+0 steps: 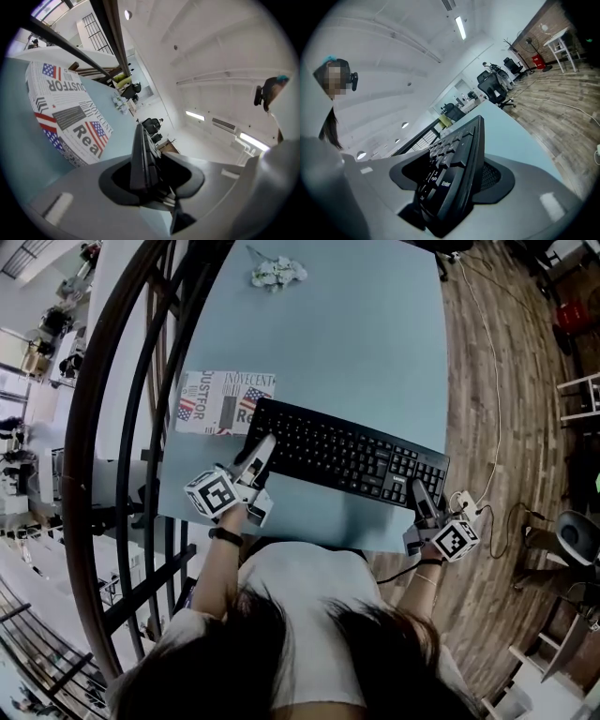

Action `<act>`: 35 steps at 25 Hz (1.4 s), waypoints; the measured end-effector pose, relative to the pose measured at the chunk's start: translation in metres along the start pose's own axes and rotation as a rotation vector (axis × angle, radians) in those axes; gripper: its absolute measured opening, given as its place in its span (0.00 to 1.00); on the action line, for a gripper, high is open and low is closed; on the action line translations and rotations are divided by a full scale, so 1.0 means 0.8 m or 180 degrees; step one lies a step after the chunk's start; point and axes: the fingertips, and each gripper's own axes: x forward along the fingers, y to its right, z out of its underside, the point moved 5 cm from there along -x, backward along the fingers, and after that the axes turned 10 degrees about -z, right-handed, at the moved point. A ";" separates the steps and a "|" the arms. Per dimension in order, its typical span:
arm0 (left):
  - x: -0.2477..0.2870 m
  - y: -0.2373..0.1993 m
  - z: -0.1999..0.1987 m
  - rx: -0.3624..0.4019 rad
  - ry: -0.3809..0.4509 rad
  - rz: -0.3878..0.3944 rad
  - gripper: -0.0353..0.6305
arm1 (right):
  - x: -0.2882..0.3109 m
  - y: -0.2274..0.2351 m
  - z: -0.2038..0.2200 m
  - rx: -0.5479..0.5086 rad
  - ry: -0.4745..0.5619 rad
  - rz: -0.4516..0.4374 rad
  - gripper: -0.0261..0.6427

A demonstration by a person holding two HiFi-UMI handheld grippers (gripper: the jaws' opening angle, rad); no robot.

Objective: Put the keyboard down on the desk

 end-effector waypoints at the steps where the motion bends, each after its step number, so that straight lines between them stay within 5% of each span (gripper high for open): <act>1: 0.000 -0.006 0.006 -0.0008 -0.0036 -0.0035 0.28 | -0.004 0.005 0.006 0.0033 -0.0018 0.0047 0.43; 15: 0.012 -0.057 0.091 -0.0244 -0.0645 -0.0389 0.29 | -0.052 0.058 0.080 0.0519 -0.0223 0.0347 0.44; 35: 0.032 -0.098 0.097 -0.0523 -0.0932 -0.0854 0.29 | -0.024 0.097 0.093 0.0810 -0.0601 0.0822 0.48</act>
